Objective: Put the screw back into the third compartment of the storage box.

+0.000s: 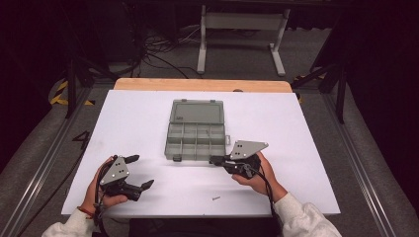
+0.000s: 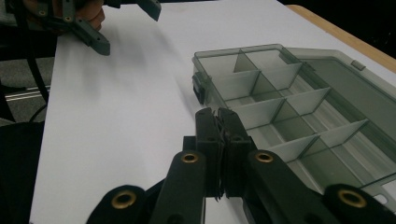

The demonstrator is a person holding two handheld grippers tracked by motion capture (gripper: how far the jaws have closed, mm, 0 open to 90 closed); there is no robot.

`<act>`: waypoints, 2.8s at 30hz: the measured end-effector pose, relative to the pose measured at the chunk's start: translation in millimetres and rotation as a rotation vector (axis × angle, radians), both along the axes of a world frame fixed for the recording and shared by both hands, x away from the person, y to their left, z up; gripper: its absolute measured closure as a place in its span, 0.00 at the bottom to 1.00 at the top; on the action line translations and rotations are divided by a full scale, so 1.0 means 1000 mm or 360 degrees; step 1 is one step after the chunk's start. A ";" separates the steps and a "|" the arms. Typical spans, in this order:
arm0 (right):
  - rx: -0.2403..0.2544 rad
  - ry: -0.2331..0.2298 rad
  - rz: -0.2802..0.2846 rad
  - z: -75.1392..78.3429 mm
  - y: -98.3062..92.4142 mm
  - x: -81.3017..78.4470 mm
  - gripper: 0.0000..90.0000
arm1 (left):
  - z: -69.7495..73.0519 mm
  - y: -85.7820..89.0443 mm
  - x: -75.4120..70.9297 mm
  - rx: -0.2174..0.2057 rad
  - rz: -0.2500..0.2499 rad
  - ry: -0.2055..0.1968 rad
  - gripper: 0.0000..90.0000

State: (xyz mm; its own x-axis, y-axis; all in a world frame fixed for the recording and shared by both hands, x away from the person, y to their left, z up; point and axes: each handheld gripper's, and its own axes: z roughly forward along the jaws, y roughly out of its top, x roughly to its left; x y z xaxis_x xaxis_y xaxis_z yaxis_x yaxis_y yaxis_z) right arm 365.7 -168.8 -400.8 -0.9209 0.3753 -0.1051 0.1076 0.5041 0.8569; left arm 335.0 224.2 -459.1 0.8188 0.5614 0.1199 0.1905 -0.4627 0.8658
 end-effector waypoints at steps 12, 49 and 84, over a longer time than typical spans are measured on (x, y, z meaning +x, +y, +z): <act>0.0023 -0.0074 -0.0045 0.011 0.004 0.016 0.99 | 0.000 0.001 0.000 -0.0005 0.0004 0.0004 0.06; -0.0020 0.0026 -0.0233 0.005 0.032 0.090 0.99 | 0.000 0.002 0.000 -0.0011 -0.0006 0.0004 0.06; -0.0166 0.0104 -0.0342 -0.017 0.045 0.116 0.98 | -0.001 0.003 -0.001 -0.0020 -0.0011 0.0009 0.06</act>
State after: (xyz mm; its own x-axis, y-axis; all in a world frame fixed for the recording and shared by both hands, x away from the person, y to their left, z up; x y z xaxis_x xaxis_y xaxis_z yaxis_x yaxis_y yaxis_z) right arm 481.4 -124.1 -418.0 -0.8274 0.5533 -0.0965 0.2750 0.5489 0.7894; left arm 334.5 227.1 -459.8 0.8234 0.5571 0.1079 0.1924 -0.4530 0.8705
